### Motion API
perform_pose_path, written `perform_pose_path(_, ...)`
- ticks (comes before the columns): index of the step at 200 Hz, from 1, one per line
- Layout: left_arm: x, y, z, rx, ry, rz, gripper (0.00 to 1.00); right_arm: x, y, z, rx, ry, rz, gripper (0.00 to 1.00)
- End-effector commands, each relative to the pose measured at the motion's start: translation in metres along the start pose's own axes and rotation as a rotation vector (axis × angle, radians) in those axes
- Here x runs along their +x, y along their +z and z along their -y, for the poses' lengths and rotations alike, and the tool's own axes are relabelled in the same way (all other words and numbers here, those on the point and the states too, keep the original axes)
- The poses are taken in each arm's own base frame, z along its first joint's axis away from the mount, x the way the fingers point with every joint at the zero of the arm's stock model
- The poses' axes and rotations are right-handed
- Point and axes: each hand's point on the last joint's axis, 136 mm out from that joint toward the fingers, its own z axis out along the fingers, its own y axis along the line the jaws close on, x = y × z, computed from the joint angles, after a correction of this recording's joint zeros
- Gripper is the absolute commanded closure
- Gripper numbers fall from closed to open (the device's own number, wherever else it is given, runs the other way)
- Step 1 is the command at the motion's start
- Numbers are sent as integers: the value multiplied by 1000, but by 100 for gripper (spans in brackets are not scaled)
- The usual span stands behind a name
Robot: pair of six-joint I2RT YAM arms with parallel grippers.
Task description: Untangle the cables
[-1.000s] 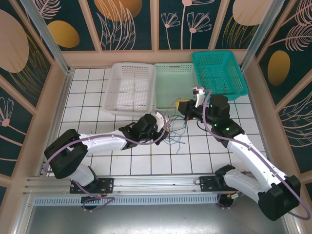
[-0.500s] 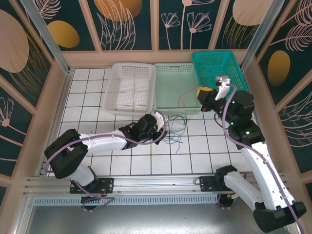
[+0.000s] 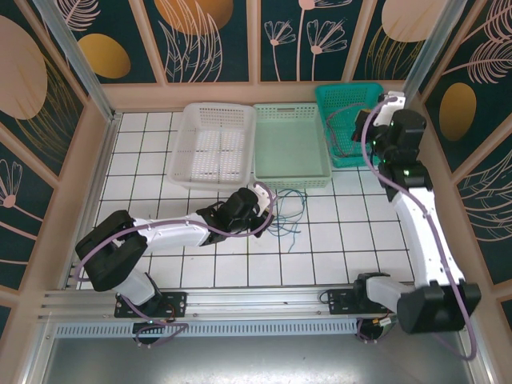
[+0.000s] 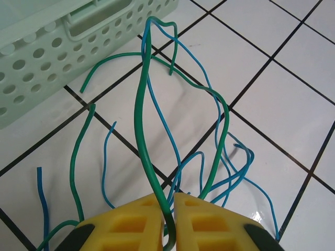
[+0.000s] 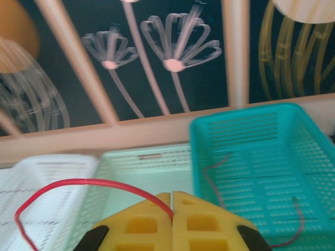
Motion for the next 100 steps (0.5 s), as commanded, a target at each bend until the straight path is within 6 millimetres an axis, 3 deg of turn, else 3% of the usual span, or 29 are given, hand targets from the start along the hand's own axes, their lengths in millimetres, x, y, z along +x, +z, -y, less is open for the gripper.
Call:
perform_pose_path(1, -5, 3, 2, -3, -9, 10, 86, -29, 21, 42, 131, -16, 77, 100)
perform_pose_path(27, -7, 3, 2, -6, -11, 20, 86, 0, 63, 82, 197, 32, -23, 100)
perform_pose_path(91, -10, 2, 1, -11, -16, 38, 86, 67, 145, 120, 214, 88, -257, 100)
perform_pose_path(100, -11, 2, 1, -11, -18, 40, 86, 75, 153, 127, 227, 104, -292, 86)
